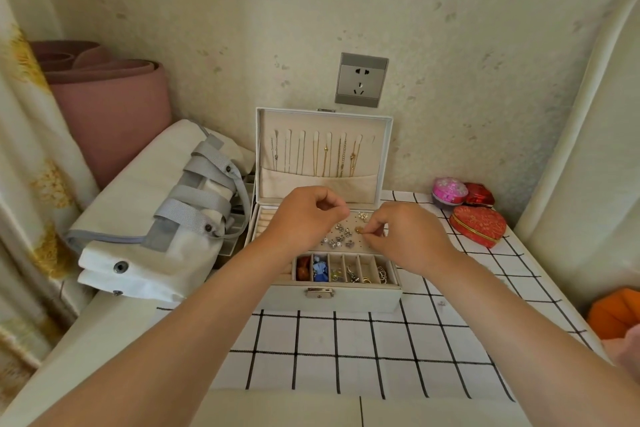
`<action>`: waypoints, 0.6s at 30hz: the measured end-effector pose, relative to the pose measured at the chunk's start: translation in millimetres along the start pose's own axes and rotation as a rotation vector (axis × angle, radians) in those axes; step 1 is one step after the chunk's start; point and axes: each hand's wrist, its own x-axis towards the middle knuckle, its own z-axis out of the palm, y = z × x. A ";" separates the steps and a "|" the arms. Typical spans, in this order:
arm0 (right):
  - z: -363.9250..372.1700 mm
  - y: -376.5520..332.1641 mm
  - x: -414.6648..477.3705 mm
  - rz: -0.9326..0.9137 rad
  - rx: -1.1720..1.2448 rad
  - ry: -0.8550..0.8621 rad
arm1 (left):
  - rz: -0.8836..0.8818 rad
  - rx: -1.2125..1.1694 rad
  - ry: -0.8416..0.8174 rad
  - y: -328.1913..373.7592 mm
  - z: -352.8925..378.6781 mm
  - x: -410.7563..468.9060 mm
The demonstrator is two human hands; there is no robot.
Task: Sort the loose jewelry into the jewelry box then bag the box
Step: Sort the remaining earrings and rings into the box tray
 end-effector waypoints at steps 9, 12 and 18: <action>6.7 -6.4 4.8 -0.066 -0.119 -0.001 | -0.008 -0.019 0.020 -1.3 0.7 0.5; 3.4 -5.7 6.4 -0.062 -0.090 -0.081 | -0.014 -0.014 0.010 -0.5 0.4 -0.6; -7.9 -4.0 8.1 0.098 0.339 -0.059 | -0.056 -0.105 -0.006 5.2 0.9 -2.7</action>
